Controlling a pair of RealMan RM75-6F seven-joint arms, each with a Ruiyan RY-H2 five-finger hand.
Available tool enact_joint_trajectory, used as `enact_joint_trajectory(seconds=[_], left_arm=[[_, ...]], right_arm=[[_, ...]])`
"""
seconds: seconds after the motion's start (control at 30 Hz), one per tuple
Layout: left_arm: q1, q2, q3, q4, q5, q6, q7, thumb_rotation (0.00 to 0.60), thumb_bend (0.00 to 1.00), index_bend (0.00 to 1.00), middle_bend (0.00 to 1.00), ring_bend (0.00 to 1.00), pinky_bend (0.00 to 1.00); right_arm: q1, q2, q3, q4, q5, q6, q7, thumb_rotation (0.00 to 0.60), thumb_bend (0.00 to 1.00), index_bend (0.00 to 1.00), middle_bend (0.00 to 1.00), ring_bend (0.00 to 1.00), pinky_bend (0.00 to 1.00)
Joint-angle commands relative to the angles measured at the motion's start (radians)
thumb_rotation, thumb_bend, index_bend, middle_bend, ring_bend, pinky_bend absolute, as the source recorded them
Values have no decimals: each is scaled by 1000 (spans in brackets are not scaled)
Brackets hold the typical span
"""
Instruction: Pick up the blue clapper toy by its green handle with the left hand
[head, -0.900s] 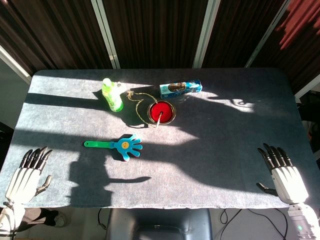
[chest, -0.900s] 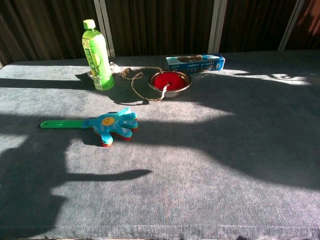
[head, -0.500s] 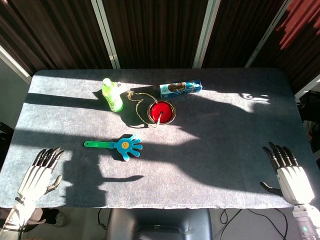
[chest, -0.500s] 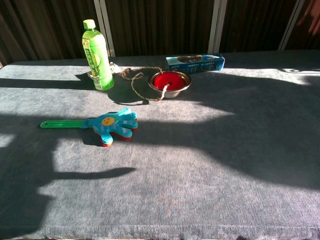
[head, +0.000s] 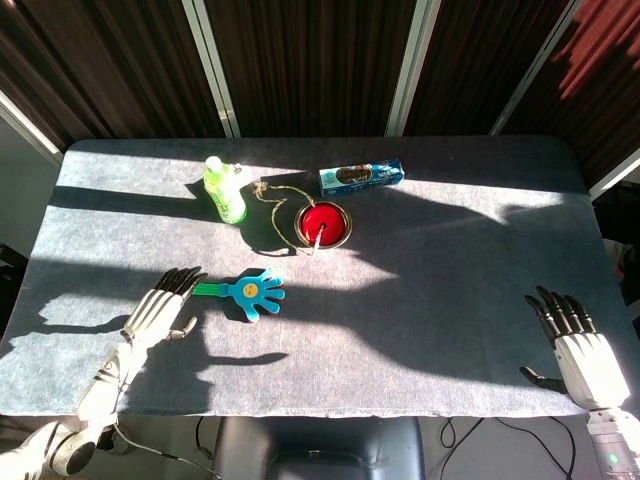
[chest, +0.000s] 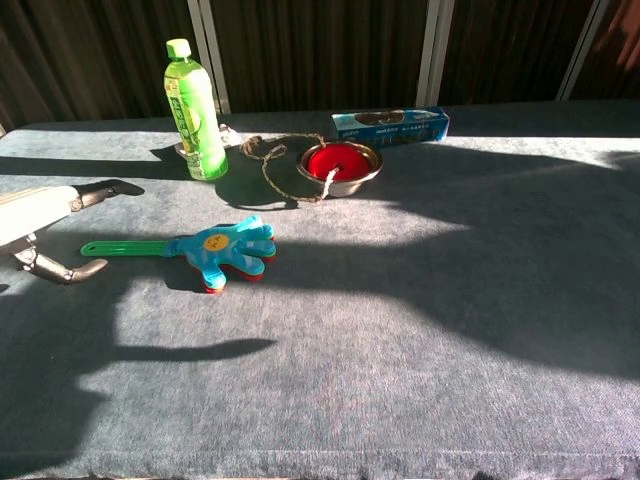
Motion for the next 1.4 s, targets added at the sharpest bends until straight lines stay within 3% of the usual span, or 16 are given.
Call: enact_joint_trajectory(seconds=[0.03,0.17,0.47,1.1,1.4], left_arm=[[-64,-76,-43,95,-69,-73,-1,600,418,56,0,0,0],[-99,-128,-51,150,-90,-99,-8,600,417,136,0,0,0],[-152,-202,-36,249,-96,-131,5,600,416,214,0,0,0],[-153,-215,-12,292,-127,-126,-30,600,411,330,0,0,5],[-159,-236,-6,324,-125,-120,-66,600,410,480,3,0,36]], right_arm=[[0,3,5,-1,4,3,11,600,179,0,0,0,0],[-3,4,15,2,20,10,17,600,178,0,0,0,0],[-8,32,17,-7,19,19,54,600,178,0,0,0,0],[-12,38,15,-7,11,21,64,600,179,0,0,0,0],[-17,33,21,2,4,43,83,600,179,0,0,0,0]])
